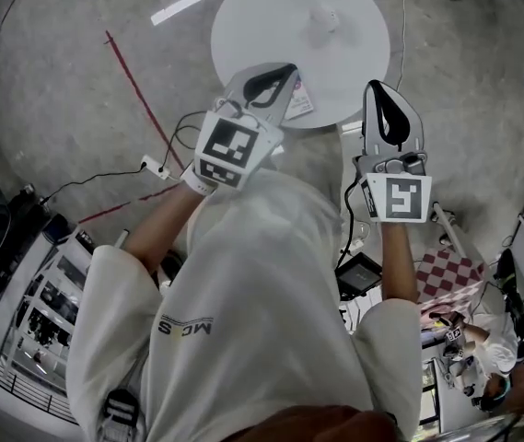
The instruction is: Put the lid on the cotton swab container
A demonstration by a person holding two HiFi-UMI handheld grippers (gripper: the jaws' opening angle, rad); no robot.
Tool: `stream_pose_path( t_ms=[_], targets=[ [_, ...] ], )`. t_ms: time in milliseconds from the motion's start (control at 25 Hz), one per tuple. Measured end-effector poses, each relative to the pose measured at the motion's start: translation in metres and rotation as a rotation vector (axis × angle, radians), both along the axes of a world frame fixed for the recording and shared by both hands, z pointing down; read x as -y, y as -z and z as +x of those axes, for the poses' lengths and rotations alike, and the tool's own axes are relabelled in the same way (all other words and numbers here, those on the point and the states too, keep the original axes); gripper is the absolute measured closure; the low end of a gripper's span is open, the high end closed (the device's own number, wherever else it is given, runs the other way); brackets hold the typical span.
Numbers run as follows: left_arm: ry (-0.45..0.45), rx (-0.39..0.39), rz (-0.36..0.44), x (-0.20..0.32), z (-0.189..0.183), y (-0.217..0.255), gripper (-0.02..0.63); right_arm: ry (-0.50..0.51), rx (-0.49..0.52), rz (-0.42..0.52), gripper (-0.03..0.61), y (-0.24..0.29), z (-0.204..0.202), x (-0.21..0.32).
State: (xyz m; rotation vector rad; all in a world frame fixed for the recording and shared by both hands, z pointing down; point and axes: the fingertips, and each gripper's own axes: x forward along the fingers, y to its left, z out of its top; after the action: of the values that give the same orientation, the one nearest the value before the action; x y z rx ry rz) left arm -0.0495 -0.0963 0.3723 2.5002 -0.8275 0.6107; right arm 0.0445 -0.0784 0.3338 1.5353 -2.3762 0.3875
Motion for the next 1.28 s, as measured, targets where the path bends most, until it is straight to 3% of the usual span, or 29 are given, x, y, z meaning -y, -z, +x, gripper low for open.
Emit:
stream_pose_path(
  t_ms=[280,560,1280],
  targets=[
    [-0.014,0.036,0.010,0.046,0.038,-0.054,0.614,-0.003,-0.018,-0.015,0.591,-0.050,0.028,0.036],
    [-0.048,0.065,0.013,0.081,0.053,-0.109,0.614,-0.008,-0.005,-0.049,0.591,-0.103,0.026,0.063],
    [-0.096,0.179,-0.043,0.111,0.096,-0.229,0.614,-0.059,0.053,-0.112,0.591,-0.171,0.052,0.078]
  ],
)
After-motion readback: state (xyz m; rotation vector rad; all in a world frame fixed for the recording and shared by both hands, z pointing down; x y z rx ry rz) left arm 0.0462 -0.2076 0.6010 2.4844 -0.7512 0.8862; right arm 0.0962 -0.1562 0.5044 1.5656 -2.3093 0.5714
